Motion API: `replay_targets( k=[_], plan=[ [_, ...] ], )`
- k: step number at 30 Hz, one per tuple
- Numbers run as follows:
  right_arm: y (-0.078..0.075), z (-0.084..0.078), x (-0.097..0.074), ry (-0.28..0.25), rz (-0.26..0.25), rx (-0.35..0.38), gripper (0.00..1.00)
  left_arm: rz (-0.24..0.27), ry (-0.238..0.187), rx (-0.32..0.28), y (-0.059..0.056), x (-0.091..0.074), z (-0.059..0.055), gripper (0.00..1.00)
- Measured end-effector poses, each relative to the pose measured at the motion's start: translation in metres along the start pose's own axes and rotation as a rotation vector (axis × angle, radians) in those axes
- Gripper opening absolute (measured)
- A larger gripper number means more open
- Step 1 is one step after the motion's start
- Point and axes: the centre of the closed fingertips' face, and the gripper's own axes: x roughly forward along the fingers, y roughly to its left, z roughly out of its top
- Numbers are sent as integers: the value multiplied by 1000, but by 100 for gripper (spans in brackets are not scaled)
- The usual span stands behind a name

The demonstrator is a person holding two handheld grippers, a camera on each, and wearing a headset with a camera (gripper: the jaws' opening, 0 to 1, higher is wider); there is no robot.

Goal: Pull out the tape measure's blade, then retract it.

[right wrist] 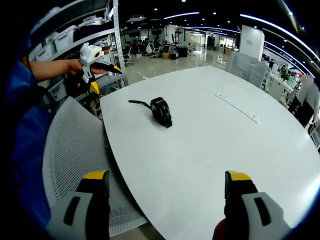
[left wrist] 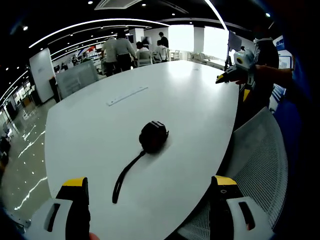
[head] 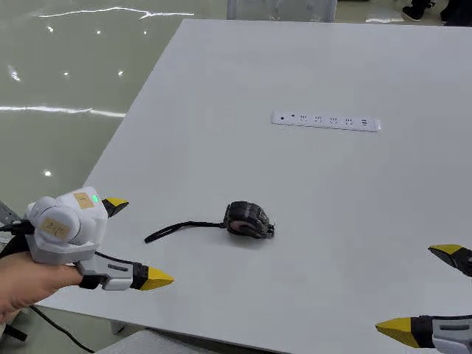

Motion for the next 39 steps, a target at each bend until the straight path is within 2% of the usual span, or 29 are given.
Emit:
replay_targets(
  k=[9, 27, 39],
  plan=[
    [-2, 4, 13, 9, 26, -27, 89, -21, -1, 19, -1, 16, 8, 97],
    [-2, 16, 48, 23, 80, -71, 88, -88, 1, 72, -6, 57, 32, 96],
    [-3, 24, 66, 25, 105, -107, 85, -99, 1, 81, -3, 76, 39, 92]
  ],
)
